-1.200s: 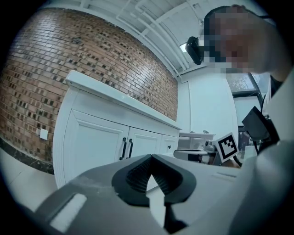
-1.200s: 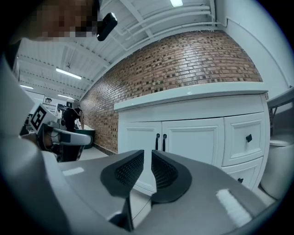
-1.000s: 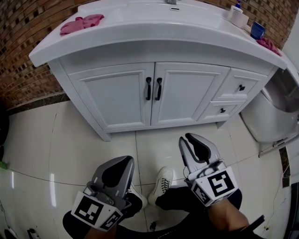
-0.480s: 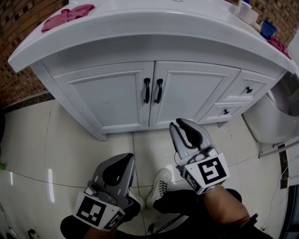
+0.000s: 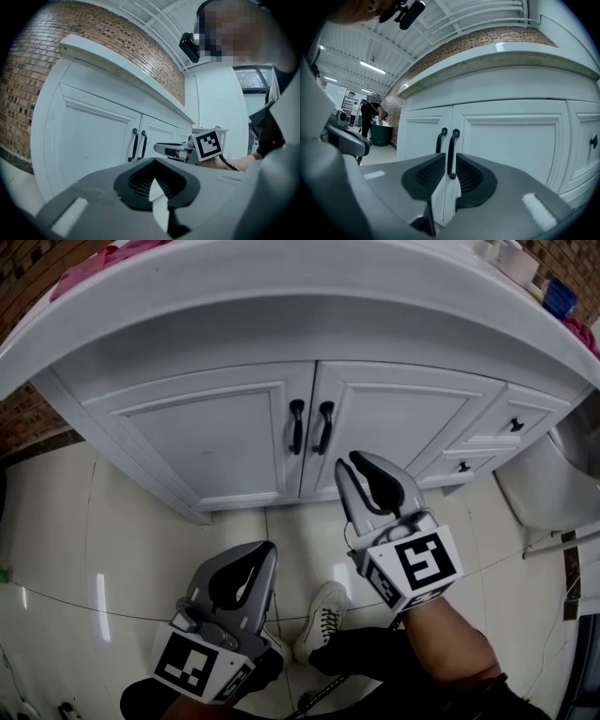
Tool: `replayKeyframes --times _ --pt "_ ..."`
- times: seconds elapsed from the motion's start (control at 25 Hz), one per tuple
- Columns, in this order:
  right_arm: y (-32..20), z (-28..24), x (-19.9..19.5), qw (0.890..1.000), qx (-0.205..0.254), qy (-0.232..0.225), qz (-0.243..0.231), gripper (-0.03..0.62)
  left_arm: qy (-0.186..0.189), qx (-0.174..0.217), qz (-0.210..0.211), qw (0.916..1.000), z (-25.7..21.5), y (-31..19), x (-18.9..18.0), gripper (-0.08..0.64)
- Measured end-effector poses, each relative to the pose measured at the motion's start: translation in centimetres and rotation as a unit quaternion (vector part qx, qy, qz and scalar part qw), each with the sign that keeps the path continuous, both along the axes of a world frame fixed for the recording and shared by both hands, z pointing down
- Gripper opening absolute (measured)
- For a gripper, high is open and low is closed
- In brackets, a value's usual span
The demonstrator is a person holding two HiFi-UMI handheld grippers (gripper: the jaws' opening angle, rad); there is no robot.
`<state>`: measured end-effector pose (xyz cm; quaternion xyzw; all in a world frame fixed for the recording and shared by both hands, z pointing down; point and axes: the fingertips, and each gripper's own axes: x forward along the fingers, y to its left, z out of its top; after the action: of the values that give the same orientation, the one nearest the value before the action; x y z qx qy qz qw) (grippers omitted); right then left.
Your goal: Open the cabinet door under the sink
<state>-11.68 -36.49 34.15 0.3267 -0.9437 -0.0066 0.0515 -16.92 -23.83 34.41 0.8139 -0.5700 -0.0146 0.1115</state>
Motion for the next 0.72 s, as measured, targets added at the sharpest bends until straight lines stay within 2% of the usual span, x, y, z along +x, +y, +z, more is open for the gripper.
replayKeyframes --times 0.12,0.28,0.44,0.72 --pt "-0.7 0.1 -0.8 1.0 0.006 0.0 -0.004 0.078 -0.006 0.001 0.01 0.9999 0.6 -0.7 0.2 0.005" --pt "-1.7 0.2 -1.6 1.0 0.007 -0.001 0.003 0.086 0.012 -0.001 0.0 0.9999 0.8 -1.6 -0.2 0.005" --pt "-2.2 0.4 -2.5 1.0 0.007 -0.005 -0.004 0.094 0.003 -0.004 0.006 1.0 1.5 -2.0 -0.6 0.005" --pt "-3.0 0.5 -3.5 1.0 0.017 -0.007 -0.003 0.096 0.021 -0.01 -0.004 0.9997 2.3 -2.7 -1.2 0.005"
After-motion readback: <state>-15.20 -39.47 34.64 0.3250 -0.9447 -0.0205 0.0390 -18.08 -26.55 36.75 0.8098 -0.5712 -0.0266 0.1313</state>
